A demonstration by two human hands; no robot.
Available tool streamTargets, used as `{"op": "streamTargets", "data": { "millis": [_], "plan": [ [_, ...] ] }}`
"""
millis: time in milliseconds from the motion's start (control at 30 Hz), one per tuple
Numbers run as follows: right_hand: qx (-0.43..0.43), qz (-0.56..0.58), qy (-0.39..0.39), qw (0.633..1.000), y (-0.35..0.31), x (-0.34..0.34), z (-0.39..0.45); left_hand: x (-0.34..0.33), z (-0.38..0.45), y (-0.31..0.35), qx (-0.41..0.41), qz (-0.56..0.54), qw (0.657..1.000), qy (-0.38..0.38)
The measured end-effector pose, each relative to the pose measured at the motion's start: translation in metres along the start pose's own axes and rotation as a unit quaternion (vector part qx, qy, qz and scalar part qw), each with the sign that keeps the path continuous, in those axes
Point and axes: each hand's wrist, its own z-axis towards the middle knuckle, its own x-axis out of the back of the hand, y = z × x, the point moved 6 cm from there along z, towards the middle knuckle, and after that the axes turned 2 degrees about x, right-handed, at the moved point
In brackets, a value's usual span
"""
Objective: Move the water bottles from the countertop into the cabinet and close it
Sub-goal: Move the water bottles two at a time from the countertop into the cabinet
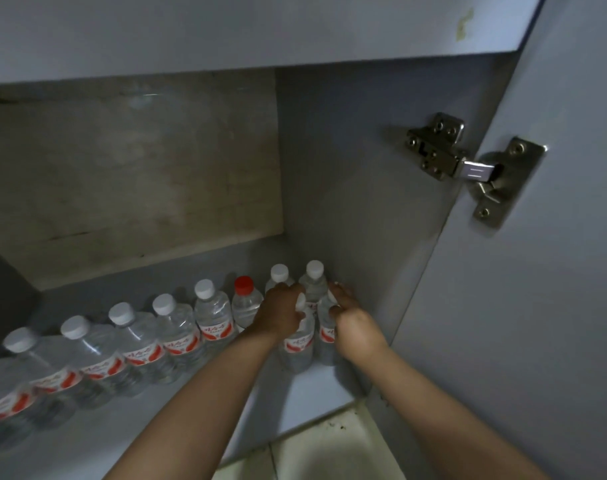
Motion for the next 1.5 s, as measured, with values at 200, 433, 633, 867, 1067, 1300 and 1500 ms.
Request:
{"op": "streamTargets", "data": {
  "millis": [200, 433, 633, 867, 1067, 1300, 1500],
  "plan": [
    [0.000, -0.027, -0.023, 0.999, -0.012, 0.004, -0.002, -0.002, -0.010, 0.001, -0.023, -0.035, 0.999, 0.005],
    [-0.001, -0.018, -0.131, 0.991, -0.049, 0.018, -0.045, 0.009, -0.070, -0.001, 0.046, 0.011, 0.998, -0.048],
    [-0.020, -0.070, -0.098, 0.993, -0.044, 0.031, -0.018, 0.019, -0.054, -0.010, 0.040, 0.149, 0.988, 0.006],
    [0.045, -0.148, -0.136, 0.979, -0.147, 0.102, -0.065, 0.106, -0.180, 0.000, 0.139, 0.156, 0.976, -0.069],
    [0.101, -0.109, -0.214, 0.966, -0.247, 0.191, -0.105, 0.183, -0.318, 0.025, 0.299, 0.121, 0.941, -0.100],
    [0.271, -0.114, -0.329, 0.897, -0.368, 0.262, -0.204, 0.239, -0.527, 0.079, 0.528, 0.018, 0.847, -0.057],
    [0.455, -0.115, -0.401, 0.786, -0.460, 0.267, -0.339, 0.226, -0.719, 0.142, 0.705, -0.061, 0.706, 0.022]
  ]
}}
